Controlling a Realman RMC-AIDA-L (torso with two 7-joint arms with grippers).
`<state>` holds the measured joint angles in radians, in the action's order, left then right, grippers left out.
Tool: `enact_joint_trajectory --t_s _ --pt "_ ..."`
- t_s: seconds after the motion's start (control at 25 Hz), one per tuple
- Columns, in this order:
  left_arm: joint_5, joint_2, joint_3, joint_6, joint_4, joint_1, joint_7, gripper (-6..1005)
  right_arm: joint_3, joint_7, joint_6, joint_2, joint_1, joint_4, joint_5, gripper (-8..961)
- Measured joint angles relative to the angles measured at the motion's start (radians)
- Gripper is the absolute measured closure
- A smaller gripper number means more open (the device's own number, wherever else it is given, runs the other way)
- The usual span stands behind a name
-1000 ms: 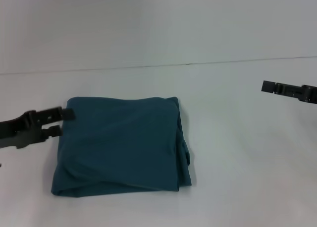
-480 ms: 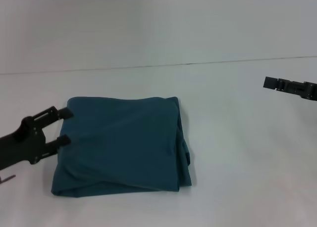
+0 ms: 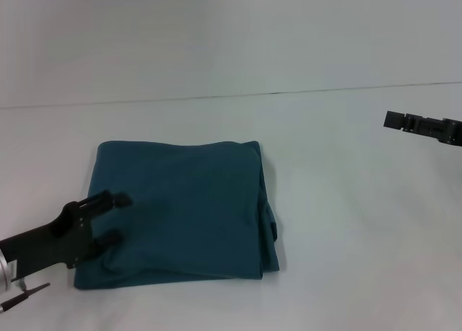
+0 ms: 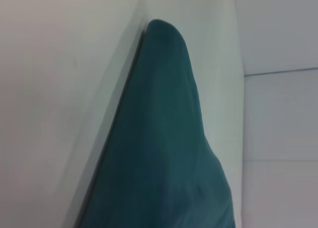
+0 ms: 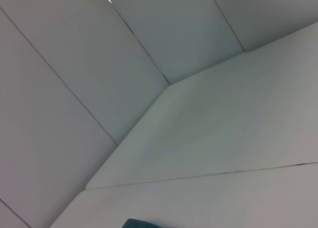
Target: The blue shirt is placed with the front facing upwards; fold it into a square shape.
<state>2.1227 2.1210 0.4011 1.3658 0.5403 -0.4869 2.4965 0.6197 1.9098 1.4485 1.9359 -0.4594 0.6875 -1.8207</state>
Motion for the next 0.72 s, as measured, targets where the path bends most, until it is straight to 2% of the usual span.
enact_joint_trajectory --t_s 0.28,0.4,0.48,0.56,0.72 --pt "-0.077 -0.001 -0.058 0.168 0.072 0.028 -0.083 155 0.001 0.003 0.007 -0.002 -0.003 0.002 0.0 8" --pt "-0.059 -0.028 -0.04 0.304 0.109 0.028 -0.239 155 0.01 -0.043 0.009 0.002 -0.004 0.007 -0.007 8" --pt "-0.02 -0.039 -0.019 0.401 0.131 0.025 -0.438 155 0.016 -0.144 0.022 0.015 -0.004 0.007 -0.018 8" --pt "0.007 -0.03 -0.011 0.443 0.17 0.034 -0.664 155 0.023 -0.239 0.044 0.036 -0.004 0.008 -0.034 8" --pt "0.0 -0.021 -0.015 0.466 0.209 0.058 -0.824 155 0.056 -0.333 0.115 0.083 -0.001 0.048 -0.121 8"
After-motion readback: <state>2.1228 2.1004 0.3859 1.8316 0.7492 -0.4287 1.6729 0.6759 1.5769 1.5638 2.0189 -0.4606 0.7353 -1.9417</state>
